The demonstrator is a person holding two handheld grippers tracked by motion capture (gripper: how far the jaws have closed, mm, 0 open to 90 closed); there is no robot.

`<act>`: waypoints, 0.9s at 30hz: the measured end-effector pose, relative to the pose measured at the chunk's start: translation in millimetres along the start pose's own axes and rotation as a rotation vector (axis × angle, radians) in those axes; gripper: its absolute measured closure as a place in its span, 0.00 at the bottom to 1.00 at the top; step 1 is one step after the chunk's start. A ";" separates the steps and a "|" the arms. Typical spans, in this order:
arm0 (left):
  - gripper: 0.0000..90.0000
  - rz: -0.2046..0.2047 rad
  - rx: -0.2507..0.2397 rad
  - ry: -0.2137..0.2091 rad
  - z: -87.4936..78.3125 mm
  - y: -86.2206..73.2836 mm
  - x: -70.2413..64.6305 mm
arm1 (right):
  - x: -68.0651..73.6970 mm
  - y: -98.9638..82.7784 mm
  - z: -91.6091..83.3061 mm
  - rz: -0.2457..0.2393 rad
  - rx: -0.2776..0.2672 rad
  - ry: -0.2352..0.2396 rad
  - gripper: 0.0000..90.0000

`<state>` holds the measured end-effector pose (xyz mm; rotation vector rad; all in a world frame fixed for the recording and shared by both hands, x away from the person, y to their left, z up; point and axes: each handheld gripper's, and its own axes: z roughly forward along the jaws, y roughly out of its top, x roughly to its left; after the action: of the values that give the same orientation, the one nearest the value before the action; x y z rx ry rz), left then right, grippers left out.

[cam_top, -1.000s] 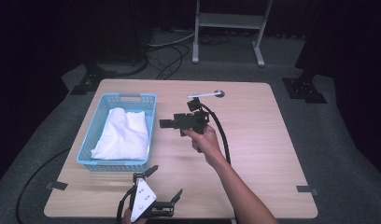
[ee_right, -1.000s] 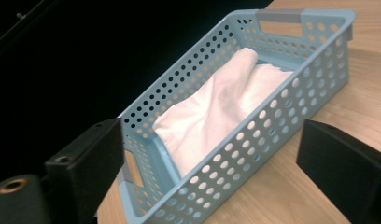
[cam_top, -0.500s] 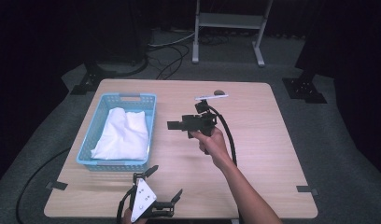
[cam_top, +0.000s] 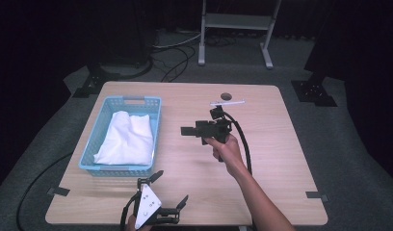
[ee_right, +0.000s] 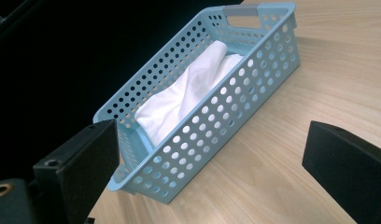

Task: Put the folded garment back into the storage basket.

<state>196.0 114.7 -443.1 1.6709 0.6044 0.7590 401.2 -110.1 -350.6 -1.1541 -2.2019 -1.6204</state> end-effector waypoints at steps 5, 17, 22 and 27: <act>0.00 0.002 0.002 0.001 0.0 0.0 0.0 | -0.8 -3.3 -6.2 -0.004 -0.001 -0.007 0.04; 0.00 0.002 0.000 0.000 0.3 0.1 -0.5 | -4.5 -17.2 -24.7 -0.018 -0.004 -0.057 0.04; 0.00 0.001 0.001 0.001 0.3 0.1 -0.4 | -7.4 -25.6 -33.1 -0.021 -0.007 -0.071 0.05; 0.00 0.004 0.000 0.001 0.3 0.1 -0.7 | -12.6 -38.2 -43.6 -0.012 -0.006 -0.087 0.05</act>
<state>195.8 114.0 -443.2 1.6727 0.6021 0.7624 371.5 -158.3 -368.5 -1.2380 -2.2621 -1.6115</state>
